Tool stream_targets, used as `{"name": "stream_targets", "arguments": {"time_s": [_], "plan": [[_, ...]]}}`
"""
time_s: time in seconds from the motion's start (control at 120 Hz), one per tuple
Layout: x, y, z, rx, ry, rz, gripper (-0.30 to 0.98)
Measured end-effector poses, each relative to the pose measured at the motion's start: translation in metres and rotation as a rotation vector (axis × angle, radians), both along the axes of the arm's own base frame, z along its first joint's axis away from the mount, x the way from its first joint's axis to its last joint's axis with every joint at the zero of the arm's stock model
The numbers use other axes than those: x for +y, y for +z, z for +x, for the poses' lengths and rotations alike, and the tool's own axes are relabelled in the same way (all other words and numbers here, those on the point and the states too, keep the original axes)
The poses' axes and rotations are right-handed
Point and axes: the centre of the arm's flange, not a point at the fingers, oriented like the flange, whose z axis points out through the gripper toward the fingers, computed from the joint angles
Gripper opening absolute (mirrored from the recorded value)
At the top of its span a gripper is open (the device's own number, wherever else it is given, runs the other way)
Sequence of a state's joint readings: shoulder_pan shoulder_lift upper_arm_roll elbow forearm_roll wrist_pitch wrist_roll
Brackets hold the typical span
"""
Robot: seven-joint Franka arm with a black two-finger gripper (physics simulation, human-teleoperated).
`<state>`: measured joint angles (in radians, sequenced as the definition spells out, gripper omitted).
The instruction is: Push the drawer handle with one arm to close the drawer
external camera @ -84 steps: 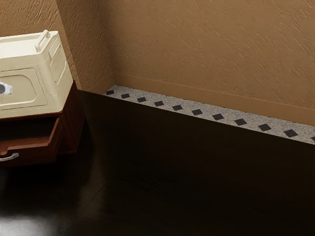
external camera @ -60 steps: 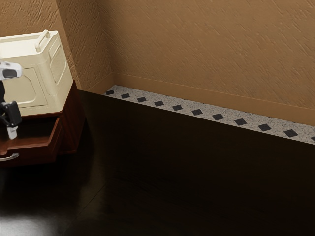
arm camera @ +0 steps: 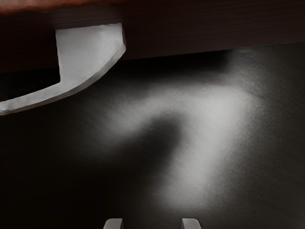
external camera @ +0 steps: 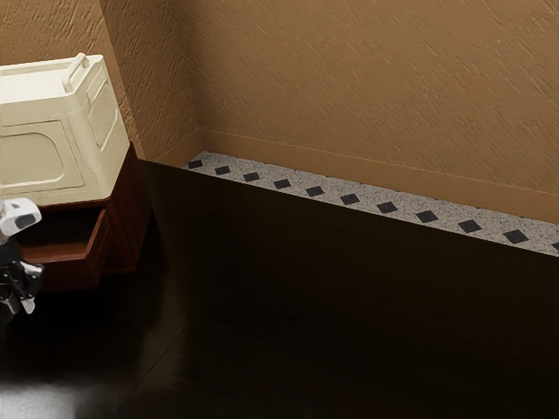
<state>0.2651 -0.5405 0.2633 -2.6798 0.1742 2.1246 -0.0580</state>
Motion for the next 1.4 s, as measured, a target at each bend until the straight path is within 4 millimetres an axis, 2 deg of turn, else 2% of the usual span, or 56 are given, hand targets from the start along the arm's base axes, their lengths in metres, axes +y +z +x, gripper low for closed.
{"name": "stream_targets", "arguments": {"time_s": [0.092,0.2,0.325,0.608,0.9,1.4], "plan": [[0.02,0.0,-0.002,-0.053,0.037,0.028,0.01],[0.03,0.004,-0.003,-0.1,0.054,0.049,-0.04],[0.049,0.003,-0.015,-0.119,0.1,0.057,-0.07],[0.055,-0.001,-0.014,-0.125,0.107,0.065,-0.09],[0.069,0.0,0.001,-0.128,0.136,0.062,-0.1],[0.104,-0.005,0.055,-0.093,0.159,0.084,-0.1]]}}
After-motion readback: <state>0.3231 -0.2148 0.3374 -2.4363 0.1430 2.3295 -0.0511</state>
